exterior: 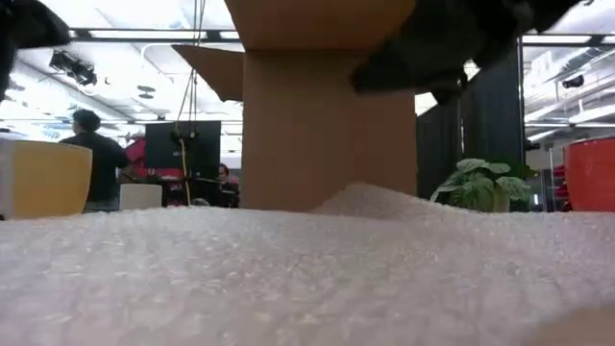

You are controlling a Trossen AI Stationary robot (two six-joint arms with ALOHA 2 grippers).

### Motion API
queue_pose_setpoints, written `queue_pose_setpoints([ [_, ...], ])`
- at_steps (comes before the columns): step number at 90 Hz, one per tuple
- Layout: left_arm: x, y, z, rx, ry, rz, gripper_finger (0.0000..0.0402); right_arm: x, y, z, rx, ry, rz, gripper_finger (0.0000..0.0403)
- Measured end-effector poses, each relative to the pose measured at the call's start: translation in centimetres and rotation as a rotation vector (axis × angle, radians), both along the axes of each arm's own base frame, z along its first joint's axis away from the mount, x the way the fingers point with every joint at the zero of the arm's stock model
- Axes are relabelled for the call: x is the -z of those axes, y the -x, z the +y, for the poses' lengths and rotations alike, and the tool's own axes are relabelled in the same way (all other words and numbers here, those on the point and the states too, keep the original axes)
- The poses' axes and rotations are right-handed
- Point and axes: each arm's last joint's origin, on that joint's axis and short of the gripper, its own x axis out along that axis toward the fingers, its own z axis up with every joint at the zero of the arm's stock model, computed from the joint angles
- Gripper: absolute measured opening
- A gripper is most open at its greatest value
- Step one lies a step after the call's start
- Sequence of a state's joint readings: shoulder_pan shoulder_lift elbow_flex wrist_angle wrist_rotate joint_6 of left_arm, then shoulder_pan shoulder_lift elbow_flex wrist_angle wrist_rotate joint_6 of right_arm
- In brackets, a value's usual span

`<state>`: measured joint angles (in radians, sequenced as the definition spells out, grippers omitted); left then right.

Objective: Wrap mug
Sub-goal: Wrap the orange mug with the bubble wrap

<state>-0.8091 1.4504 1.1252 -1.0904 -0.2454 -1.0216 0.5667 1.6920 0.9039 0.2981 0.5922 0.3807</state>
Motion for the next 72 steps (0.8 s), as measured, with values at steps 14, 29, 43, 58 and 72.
queue_pose_setpoints([
  [14,-0.7,1.7,-2.0,0.041,0.115,-0.040,0.0162,-0.1,0.0,0.0,-0.026,0.019,0.000,0.0006],
  [29,0.6,2.7,-4.5,0.107,0.167,0.021,0.0162,0.9,-0.4,-0.2,-0.011,0.022,0.029,0.0013],
  [43,3.4,2.1,-5.3,0.113,0.063,0.026,0.0162,0.8,-0.5,-0.5,-0.002,0.014,0.025,0.0027],
  [58,7.0,1.2,-5.7,0.143,0.095,0.034,0.0162,0.9,-0.5,-0.5,-0.001,0.018,0.037,0.0039],
  [72,8.9,1.1,-5.6,0.143,0.169,-0.014,0.0148,0.9,-0.5,-0.5,0.002,0.011,0.035,0.0042],
])
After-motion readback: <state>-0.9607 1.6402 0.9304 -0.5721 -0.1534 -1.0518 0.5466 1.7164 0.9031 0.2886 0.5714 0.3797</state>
